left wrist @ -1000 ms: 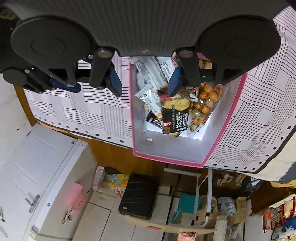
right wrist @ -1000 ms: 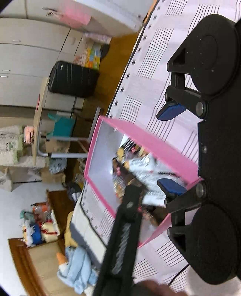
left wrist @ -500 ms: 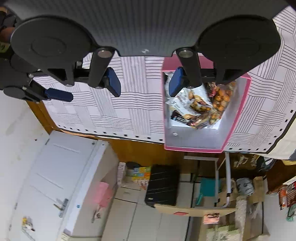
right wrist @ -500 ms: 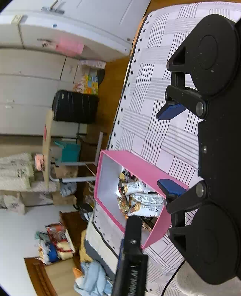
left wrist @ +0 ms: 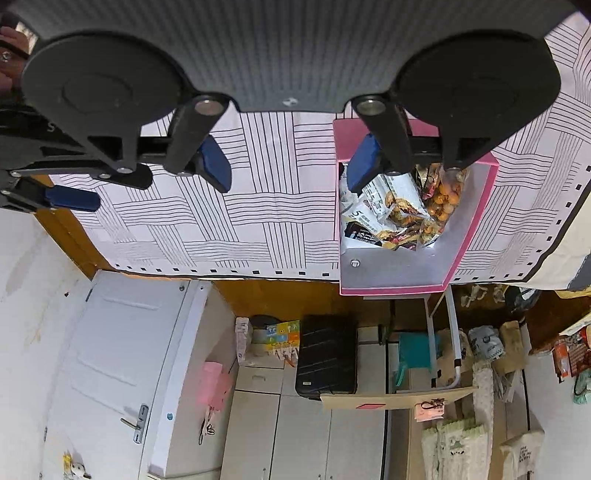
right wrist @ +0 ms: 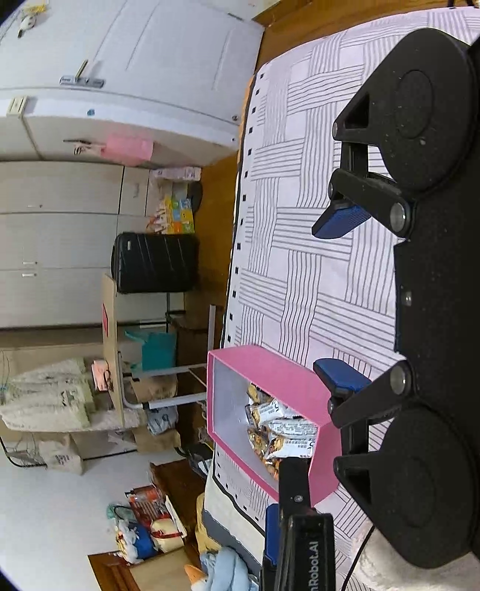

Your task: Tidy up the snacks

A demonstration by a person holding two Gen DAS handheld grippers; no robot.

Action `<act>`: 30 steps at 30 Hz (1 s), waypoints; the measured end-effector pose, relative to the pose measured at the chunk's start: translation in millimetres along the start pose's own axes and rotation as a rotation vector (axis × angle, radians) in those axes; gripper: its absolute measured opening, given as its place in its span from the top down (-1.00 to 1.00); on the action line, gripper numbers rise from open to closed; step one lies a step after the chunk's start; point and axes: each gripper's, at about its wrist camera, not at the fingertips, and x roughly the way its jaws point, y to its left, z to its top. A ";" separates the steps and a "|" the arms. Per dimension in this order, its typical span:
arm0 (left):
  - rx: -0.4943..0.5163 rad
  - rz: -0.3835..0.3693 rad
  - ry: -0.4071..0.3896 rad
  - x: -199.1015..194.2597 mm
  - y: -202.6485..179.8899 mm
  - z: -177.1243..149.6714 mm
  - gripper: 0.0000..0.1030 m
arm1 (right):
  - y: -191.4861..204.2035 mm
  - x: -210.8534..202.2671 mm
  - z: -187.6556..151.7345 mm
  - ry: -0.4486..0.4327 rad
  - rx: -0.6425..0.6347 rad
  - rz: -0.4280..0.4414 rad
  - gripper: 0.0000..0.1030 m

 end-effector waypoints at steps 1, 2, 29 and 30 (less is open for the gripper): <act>0.001 0.001 -0.002 -0.6 -2.3 -2.5 -0.37 | -0.1 -2.1 -2.8 -0.003 0.001 -0.008 -0.53; 0.002 0.000 -0.002 -0.8 -4.5 -5.1 -0.39 | -0.8 -4.6 -5.4 -0.010 0.001 -0.018 -0.60; -0.014 0.098 0.079 -1.6 -15.3 -31.5 -0.99 | -0.8 -29.1 -26.0 0.036 0.068 -0.161 -0.84; -0.012 0.105 0.077 -2.7 -15.4 -31.1 -0.99 | -0.7 -29.7 -26.4 0.039 0.071 -0.159 -0.84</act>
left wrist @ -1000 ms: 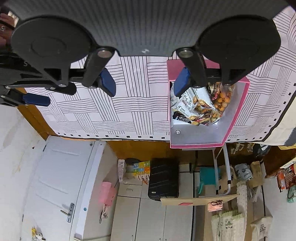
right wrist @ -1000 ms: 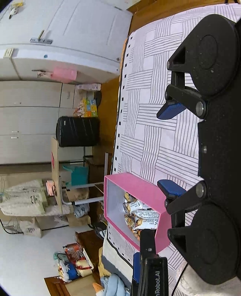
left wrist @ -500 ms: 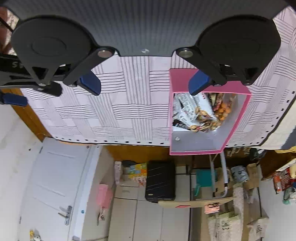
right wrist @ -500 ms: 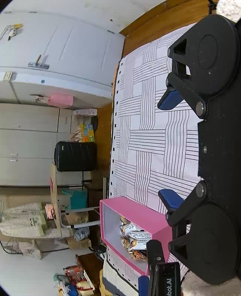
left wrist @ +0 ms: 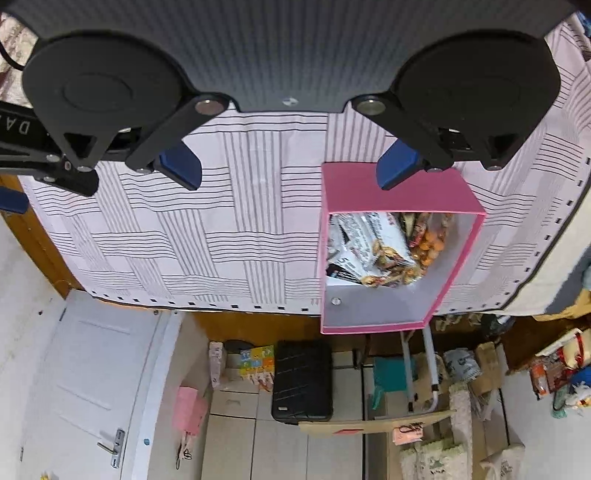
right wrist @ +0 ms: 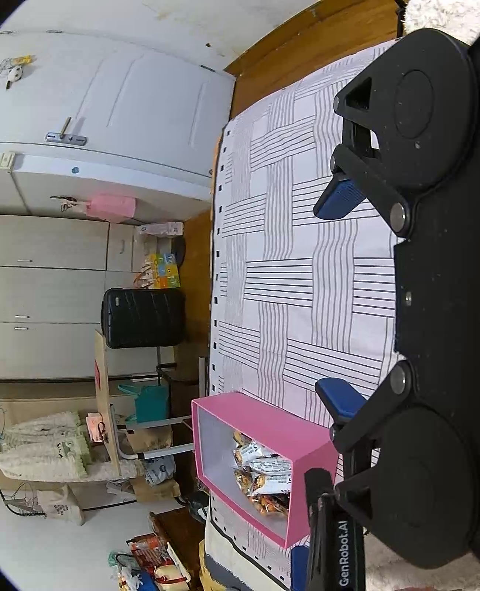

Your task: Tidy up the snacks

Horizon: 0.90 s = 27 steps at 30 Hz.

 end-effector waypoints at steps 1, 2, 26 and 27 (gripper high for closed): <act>-0.004 0.000 -0.002 -1.4 0.7 -0.1 -0.99 | 0.0 -0.9 -0.3 0.000 0.001 0.000 -0.84; -0.009 -0.006 -0.004 -2.7 1.7 -0.6 -0.99 | 0.1 -1.4 -0.5 0.001 0.000 -0.002 -0.84; -0.028 -0.011 -0.025 -9.1 2.7 -2.9 -1.00 | -2.1 3.0 -0.8 0.027 0.018 -0.041 -0.84; -0.030 -0.012 -0.025 -9.0 2.6 -3.1 -1.00 | -2.4 3.8 -1.3 0.029 0.018 -0.042 -0.84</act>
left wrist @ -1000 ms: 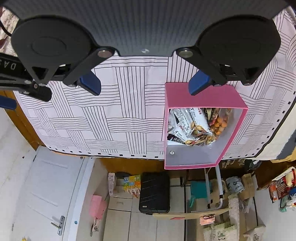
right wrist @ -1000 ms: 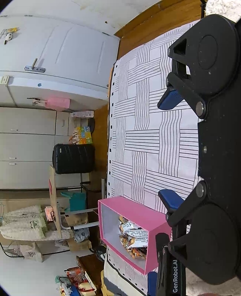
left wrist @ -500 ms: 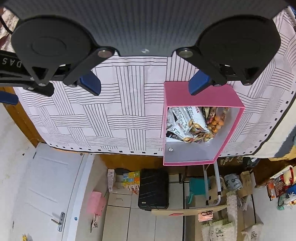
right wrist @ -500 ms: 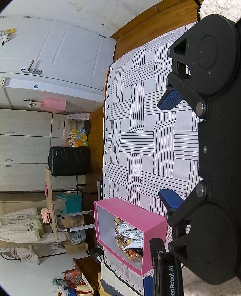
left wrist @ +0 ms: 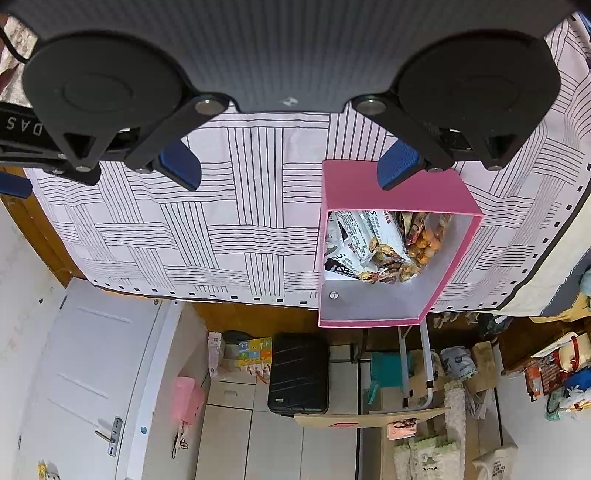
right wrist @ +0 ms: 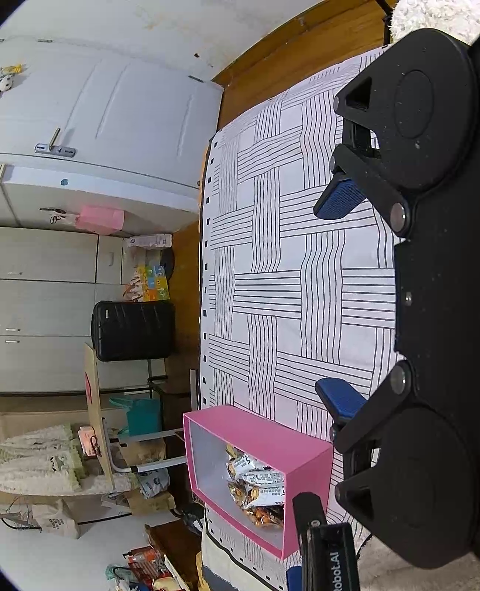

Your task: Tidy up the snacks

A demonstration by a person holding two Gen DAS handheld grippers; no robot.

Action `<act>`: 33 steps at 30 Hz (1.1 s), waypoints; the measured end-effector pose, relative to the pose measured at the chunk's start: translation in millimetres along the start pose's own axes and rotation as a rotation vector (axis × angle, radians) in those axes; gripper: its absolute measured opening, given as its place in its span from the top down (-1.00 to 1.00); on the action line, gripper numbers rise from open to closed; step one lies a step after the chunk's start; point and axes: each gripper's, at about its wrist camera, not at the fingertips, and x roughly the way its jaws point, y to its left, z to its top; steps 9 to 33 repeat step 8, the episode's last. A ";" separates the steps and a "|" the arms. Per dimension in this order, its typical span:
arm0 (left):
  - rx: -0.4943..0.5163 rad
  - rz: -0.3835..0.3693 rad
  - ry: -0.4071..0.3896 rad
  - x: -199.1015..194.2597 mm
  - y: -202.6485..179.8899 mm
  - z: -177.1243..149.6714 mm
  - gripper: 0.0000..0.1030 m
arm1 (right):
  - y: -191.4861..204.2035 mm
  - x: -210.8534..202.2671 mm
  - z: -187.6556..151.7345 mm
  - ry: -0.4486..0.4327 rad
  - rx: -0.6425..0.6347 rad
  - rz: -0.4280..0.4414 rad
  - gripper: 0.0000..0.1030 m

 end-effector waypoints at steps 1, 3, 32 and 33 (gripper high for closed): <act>0.002 -0.001 0.002 0.1 0.0 0.1 -1.00 | -0.1 0.3 -0.2 0.001 0.000 -0.001 -0.84; 0.001 -0.003 0.004 0.2 -0.3 0.2 -1.00 | 0.2 0.8 -0.6 0.003 -0.001 -0.002 -0.84; 0.015 -0.007 0.008 0.4 -3.1 0.8 -1.00 | -0.7 1.6 1.2 -0.001 0.004 -0.001 -0.84; 0.015 -0.007 0.008 0.4 -3.1 0.8 -1.00 | -0.7 1.6 1.2 -0.001 0.004 -0.001 -0.84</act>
